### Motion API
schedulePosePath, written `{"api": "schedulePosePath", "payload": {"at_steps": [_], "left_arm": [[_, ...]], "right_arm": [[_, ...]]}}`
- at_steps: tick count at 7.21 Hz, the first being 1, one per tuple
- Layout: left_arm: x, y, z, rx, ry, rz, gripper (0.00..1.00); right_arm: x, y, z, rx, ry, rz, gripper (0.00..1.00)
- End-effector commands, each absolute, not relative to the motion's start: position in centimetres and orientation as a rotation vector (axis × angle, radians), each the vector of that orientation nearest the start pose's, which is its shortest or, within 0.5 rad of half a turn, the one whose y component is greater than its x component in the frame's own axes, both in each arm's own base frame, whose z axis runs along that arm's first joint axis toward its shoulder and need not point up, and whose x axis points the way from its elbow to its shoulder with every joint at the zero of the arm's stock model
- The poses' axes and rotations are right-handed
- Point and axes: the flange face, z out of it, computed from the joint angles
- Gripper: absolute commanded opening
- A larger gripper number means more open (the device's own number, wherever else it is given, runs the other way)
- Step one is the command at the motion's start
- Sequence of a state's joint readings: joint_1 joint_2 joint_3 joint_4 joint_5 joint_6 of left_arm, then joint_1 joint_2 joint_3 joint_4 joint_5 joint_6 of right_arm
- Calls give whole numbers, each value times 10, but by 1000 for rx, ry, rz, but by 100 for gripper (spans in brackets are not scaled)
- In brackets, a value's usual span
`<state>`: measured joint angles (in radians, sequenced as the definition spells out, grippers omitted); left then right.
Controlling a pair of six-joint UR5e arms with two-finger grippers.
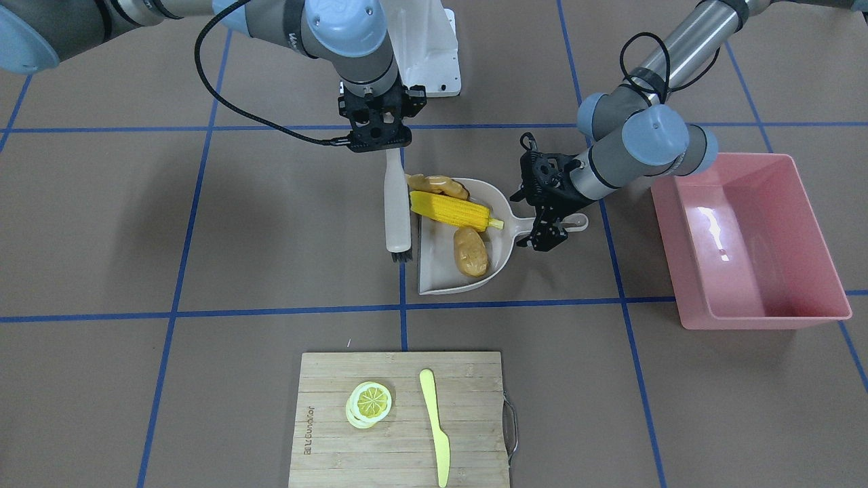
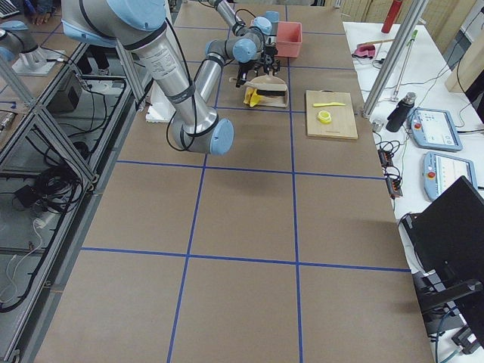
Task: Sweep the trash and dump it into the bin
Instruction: 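Brush again across the dustpan lip to push the items fully in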
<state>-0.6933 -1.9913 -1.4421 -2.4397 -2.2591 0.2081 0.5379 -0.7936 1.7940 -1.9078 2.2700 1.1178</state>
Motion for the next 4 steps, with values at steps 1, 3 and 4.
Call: {"api": "schedulePosePath", "payload": {"at_steps": [1, 3, 4], "left_arm": [[477, -469, 374, 912, 1029, 1338, 97], [478, -470, 372, 912, 1029, 1338, 97], [478, -470, 372, 910, 1028, 1338, 97]], "right_arm": [[-496, -367, 170, -356, -822, -72, 0], [-518, -341, 187, -397, -794, -77, 0], [-526, -332, 187, -405, -797, -89, 0]]}}
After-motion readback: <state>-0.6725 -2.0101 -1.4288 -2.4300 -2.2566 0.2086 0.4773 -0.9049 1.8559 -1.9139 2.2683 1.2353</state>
